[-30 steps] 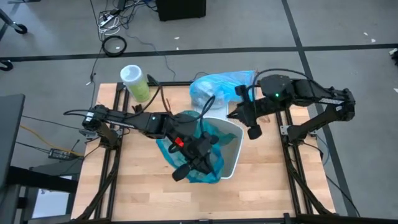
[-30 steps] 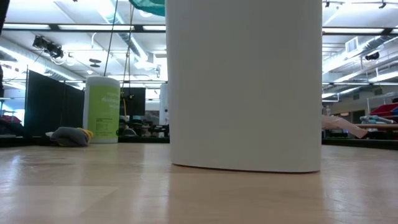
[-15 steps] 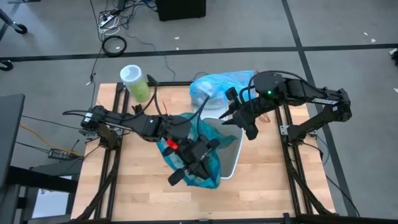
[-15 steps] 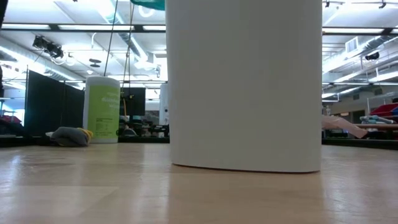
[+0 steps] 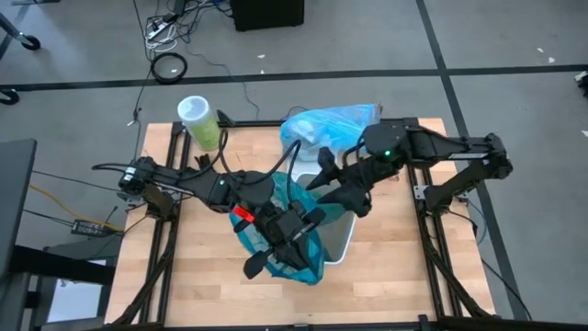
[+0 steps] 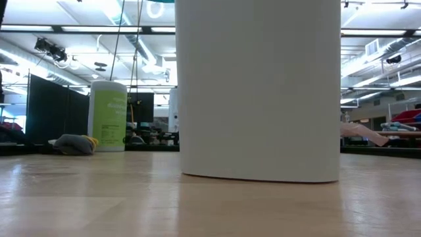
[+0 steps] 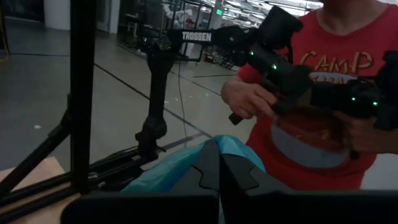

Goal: Place trash/remove bag and relplace
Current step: Insert the blue trash bag into the white trash bin

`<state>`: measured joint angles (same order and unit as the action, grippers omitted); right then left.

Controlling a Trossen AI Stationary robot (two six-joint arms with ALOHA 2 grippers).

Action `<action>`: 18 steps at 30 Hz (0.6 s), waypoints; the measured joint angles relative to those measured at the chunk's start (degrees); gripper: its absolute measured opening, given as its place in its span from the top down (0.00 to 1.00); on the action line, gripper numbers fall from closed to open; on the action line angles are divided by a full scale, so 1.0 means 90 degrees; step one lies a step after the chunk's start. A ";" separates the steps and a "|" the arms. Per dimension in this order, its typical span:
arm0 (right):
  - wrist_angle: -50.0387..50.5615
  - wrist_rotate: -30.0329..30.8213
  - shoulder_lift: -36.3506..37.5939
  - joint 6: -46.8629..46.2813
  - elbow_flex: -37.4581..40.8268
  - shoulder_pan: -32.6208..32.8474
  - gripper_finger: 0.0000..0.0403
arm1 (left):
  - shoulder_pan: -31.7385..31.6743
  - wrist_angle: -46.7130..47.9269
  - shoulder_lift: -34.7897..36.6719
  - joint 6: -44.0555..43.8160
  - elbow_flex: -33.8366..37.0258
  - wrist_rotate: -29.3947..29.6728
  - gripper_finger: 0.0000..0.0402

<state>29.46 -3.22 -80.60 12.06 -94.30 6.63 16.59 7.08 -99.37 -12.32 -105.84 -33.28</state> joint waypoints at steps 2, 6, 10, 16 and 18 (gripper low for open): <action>-0.0118 0.0021 -0.0118 0.0097 0.0000 0.0000 0.51 | -0.0015 -0.0006 0.0000 0.0000 0.0000 -0.0004 1.00; -0.0153 0.0092 -0.0214 0.0245 0.0002 -0.0001 0.52 | -0.0052 0.0008 0.0000 -0.0019 0.0000 0.0003 1.00; -0.0394 0.0094 -0.0171 0.0308 0.0002 -0.0029 0.52 | -0.0093 -0.0003 0.0000 -0.0019 0.0000 0.0001 1.00; -0.0506 0.0073 -0.0097 0.0582 0.0002 -0.0032 0.53 | -0.0218 -0.0011 0.0000 -0.0015 0.0000 0.0019 1.00; -0.0492 0.0064 -0.0096 0.0661 0.0002 -0.0032 0.53 | -0.0262 -0.0019 0.0000 -0.0015 0.0000 0.0024 1.00</action>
<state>25.03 -2.65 -81.47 18.01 -94.28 6.35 14.24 6.90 -99.37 -12.45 -105.84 -33.07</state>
